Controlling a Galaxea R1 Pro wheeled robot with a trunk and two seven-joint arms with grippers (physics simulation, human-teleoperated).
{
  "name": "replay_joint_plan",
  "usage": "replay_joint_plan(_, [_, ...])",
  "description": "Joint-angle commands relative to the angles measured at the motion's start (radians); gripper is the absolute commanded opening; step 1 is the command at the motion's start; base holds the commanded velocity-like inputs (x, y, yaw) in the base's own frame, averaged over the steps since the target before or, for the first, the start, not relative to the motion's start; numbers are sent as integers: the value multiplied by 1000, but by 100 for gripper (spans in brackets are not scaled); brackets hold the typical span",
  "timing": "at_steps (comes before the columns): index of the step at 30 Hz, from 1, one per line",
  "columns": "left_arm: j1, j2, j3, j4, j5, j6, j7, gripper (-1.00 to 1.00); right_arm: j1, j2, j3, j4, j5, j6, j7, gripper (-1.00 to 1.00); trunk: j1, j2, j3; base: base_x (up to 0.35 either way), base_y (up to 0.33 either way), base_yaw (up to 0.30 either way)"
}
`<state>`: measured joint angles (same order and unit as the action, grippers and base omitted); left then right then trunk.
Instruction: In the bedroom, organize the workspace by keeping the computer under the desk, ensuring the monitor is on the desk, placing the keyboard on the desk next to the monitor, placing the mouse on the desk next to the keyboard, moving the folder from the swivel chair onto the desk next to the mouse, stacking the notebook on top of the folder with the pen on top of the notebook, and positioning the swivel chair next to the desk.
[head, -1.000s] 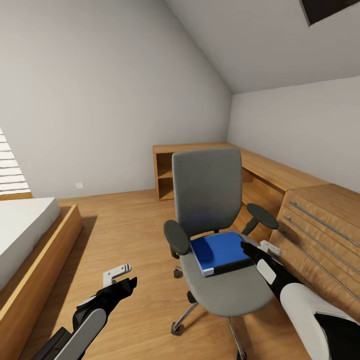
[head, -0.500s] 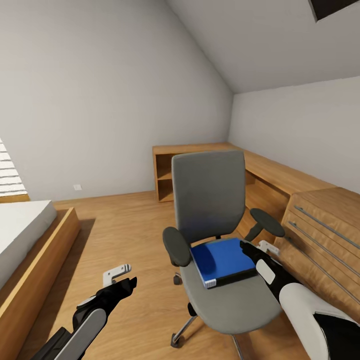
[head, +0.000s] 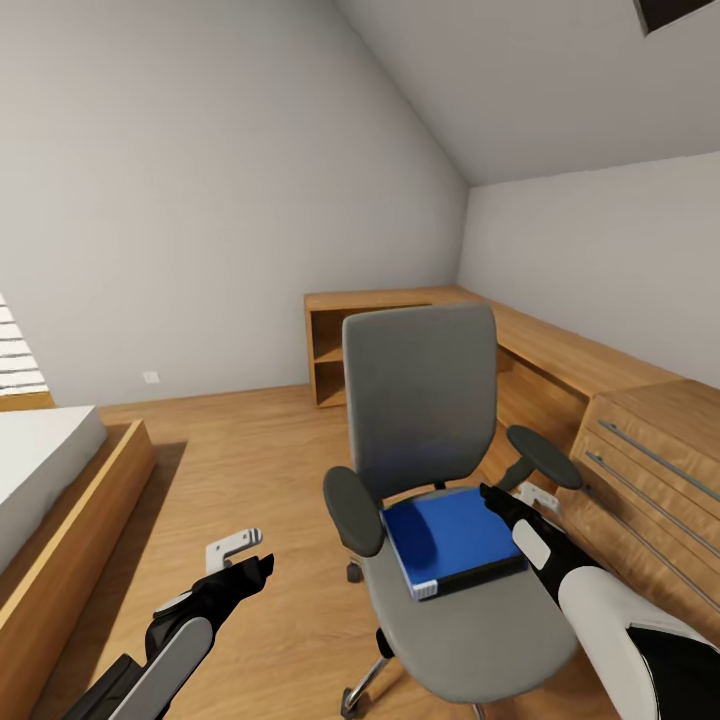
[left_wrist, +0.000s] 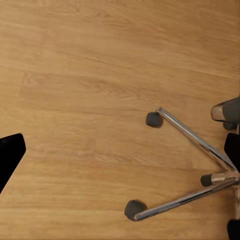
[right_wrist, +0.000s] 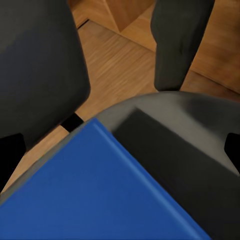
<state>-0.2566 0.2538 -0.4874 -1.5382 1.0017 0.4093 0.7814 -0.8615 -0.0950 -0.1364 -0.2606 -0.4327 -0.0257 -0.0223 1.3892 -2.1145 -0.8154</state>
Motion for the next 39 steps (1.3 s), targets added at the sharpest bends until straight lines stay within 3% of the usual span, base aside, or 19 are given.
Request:
replay_joint_plan(1, [-1,1,-2,-1,5,2,7,100,-1,0,3,0,-10,-2,-2,100,0,0,-1,49,0,0])
replay_joint_plan(25, [-1,-3,-2,-6,3,-1,9,100,-1,1,9,1,-6,5,-13,100,0,0,-1,46,0,0])
replay_joint_plan(39, [-1,-5,-2,-7,2,-3,10,100,-1,1,10,1,-6,12,-13,100,54,-98,-45,0,0,0])
